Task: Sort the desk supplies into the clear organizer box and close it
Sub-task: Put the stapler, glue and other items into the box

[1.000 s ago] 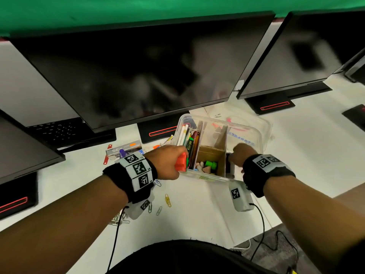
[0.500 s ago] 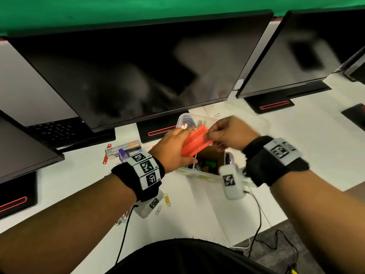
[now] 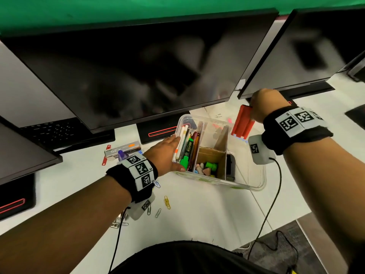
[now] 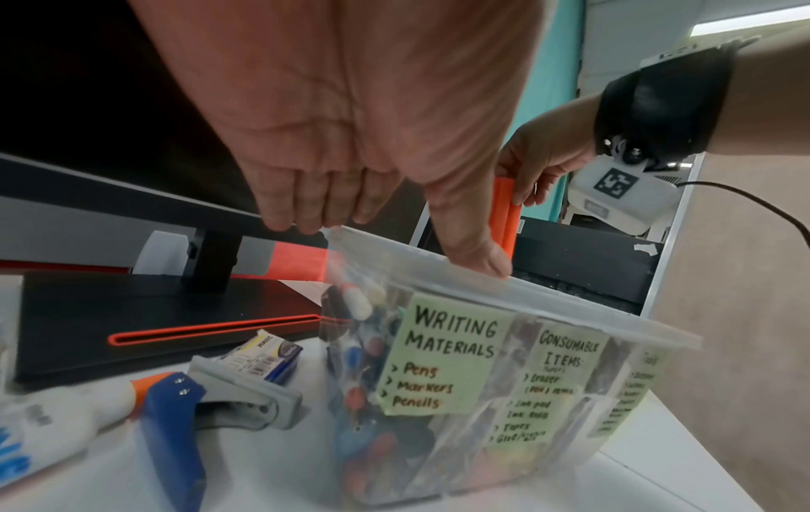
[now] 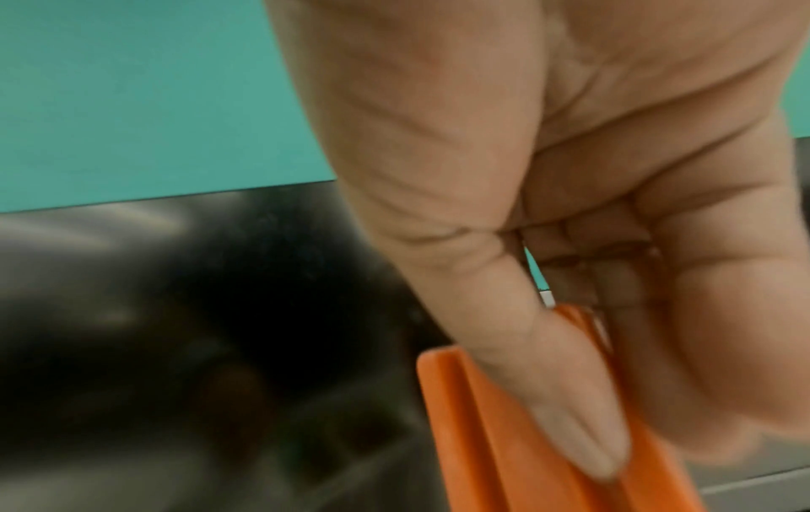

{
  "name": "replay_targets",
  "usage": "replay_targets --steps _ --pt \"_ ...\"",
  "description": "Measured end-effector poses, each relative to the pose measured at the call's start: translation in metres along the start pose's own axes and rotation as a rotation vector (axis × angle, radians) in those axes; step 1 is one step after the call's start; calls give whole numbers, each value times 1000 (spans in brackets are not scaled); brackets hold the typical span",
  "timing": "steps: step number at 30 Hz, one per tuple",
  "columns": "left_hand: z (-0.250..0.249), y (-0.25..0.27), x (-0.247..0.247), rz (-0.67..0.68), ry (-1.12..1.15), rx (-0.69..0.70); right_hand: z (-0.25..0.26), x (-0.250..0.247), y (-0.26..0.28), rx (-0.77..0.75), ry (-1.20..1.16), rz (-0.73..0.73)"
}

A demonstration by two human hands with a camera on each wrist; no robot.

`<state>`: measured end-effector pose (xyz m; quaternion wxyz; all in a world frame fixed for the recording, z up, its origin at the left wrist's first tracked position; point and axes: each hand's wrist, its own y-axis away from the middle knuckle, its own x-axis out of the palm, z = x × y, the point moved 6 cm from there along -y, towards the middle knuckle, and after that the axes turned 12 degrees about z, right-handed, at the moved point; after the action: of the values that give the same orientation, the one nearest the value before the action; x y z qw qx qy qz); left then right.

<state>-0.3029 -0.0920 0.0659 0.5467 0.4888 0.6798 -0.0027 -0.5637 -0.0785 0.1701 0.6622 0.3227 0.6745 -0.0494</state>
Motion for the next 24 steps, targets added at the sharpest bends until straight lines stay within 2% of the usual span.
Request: replay_targets --steps 3,9,16,20,24 --pt "0 0 1 9 -1 -6 -1 14 -1 41 29 97" --pt "0 1 1 0 16 -6 18 56 -11 -29 66 160" --pt "4 -1 4 5 34 -9 8 96 -20 8 35 268" --pt "7 -3 5 2 48 11 -1 95 -23 55 -119 158" --pt "18 1 -3 -89 98 60 4 72 -9 62 -206 6"
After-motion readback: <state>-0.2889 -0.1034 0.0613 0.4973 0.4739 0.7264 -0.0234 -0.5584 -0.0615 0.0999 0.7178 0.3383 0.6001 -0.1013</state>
